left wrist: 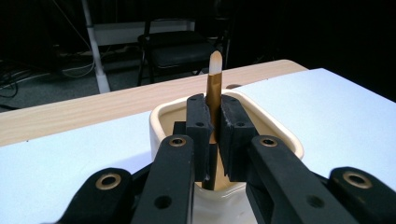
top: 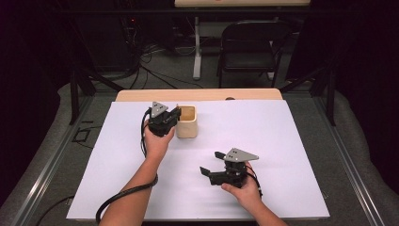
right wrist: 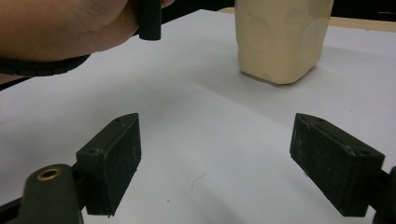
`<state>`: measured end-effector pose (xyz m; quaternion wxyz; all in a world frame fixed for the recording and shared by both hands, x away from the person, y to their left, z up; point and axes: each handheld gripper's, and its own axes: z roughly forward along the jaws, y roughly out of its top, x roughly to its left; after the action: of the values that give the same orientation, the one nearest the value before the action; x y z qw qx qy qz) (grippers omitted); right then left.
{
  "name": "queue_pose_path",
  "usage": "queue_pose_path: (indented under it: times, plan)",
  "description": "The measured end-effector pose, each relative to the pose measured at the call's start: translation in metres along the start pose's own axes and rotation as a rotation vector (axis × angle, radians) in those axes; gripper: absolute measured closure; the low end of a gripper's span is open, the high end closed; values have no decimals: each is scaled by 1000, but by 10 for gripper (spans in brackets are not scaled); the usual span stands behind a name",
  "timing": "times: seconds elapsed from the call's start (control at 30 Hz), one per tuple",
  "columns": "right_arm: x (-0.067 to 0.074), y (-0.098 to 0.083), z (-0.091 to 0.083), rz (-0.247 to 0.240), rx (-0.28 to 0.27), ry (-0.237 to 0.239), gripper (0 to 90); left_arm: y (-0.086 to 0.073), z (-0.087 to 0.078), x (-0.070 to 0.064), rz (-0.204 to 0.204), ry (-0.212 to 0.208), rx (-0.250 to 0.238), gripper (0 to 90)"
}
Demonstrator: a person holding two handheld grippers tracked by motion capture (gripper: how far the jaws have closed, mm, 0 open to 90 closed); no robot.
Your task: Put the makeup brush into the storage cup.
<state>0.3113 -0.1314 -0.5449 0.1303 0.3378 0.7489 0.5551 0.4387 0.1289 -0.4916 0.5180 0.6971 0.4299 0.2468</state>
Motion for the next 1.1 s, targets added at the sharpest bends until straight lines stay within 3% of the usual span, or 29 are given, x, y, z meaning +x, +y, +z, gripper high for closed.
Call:
queue_pose_path:
  times: [1.0,1.1]
  plan:
    - [1,-1,1,2,5,3,162,-5,1,0,6,-1,16,829]
    - [1,-1,1,1,6,4,162,-5,1,-1,-9,-15,8,771]
